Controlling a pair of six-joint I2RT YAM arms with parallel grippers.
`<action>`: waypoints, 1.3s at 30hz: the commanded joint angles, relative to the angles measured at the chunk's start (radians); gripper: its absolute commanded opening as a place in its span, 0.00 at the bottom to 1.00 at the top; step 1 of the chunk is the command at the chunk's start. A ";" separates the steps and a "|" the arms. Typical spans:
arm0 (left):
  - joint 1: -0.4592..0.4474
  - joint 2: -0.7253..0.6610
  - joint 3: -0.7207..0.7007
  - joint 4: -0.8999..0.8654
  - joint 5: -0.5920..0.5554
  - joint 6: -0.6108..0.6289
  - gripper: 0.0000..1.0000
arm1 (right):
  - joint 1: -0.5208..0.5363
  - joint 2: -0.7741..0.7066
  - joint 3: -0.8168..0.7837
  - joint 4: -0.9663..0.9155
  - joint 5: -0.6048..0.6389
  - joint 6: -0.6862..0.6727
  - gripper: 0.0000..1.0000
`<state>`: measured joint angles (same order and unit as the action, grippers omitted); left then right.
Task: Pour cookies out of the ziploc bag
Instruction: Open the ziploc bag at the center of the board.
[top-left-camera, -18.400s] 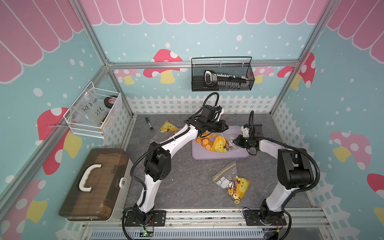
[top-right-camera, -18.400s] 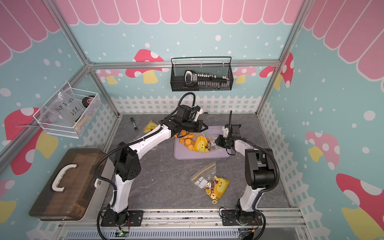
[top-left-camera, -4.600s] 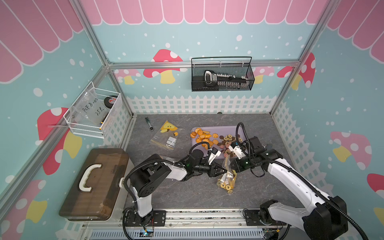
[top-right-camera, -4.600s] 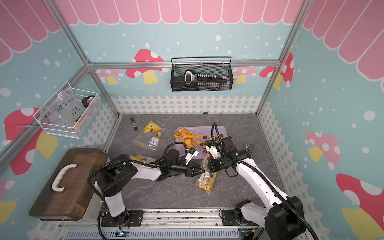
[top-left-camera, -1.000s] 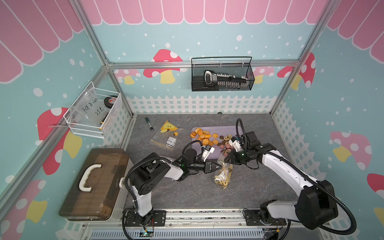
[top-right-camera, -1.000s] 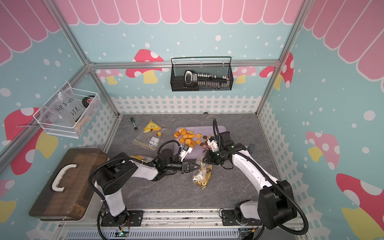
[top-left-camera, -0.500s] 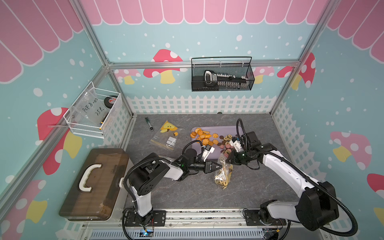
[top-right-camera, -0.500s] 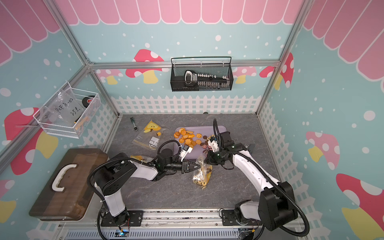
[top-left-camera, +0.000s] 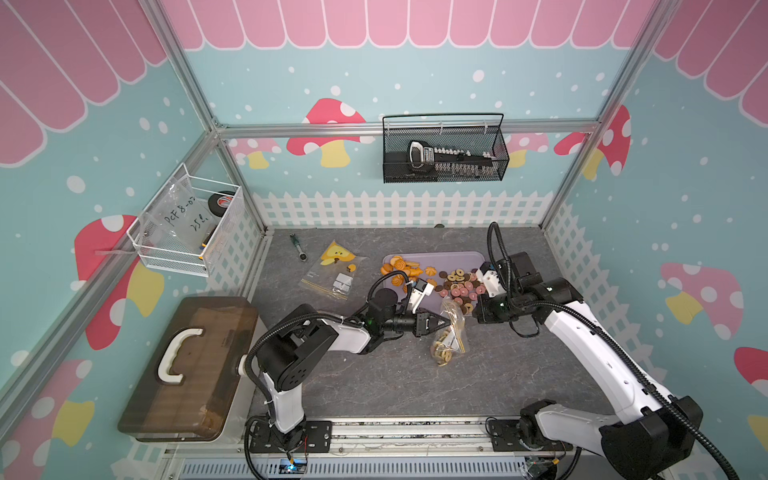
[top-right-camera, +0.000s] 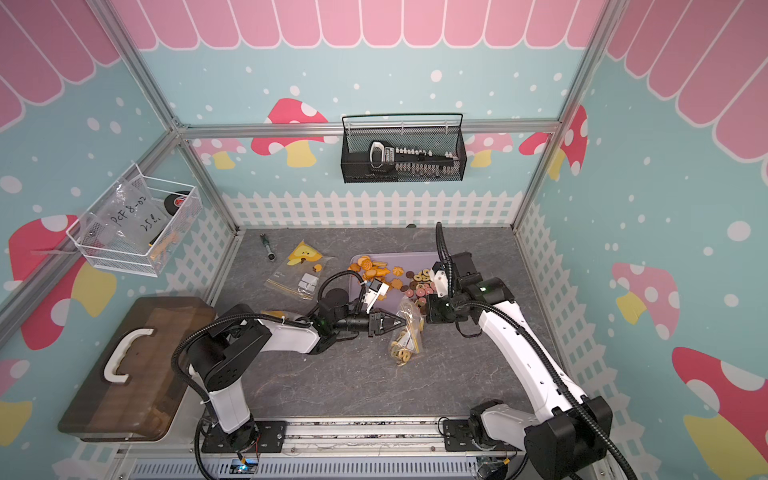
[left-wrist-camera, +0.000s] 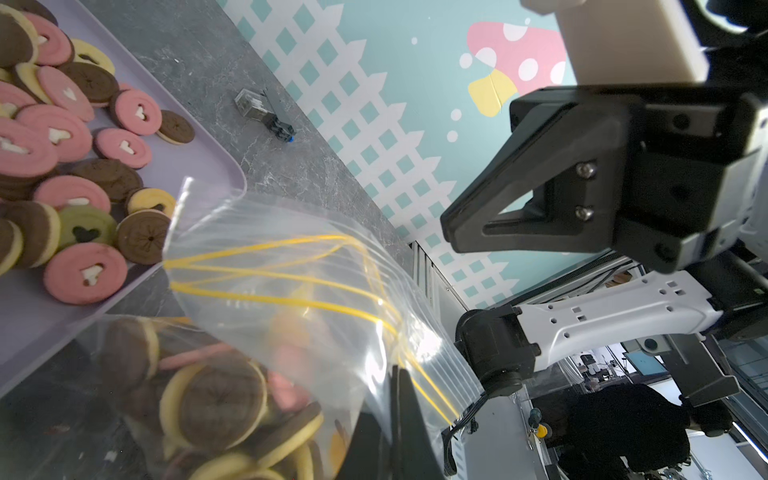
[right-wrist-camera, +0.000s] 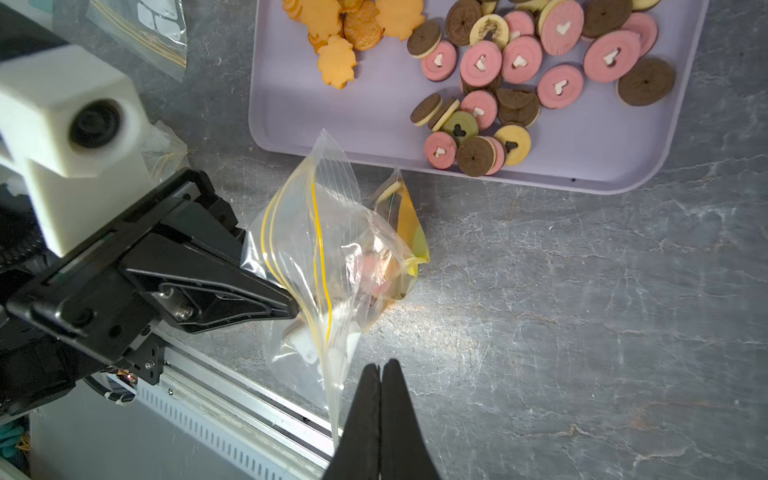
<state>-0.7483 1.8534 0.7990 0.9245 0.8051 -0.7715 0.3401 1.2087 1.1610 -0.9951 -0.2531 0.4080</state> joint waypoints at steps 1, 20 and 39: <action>-0.010 -0.009 0.026 0.053 0.026 -0.003 0.00 | -0.007 0.006 -0.027 0.008 -0.011 -0.001 0.14; -0.023 -0.051 0.039 -0.048 0.048 0.052 0.00 | -0.067 0.090 -0.103 0.200 -0.219 0.044 0.29; -0.020 -0.053 0.025 -0.059 0.036 0.066 0.00 | -0.067 0.091 -0.172 0.260 -0.373 0.089 0.31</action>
<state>-0.7673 1.8400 0.8124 0.8391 0.8310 -0.7254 0.2749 1.3087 1.0111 -0.7456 -0.5636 0.4835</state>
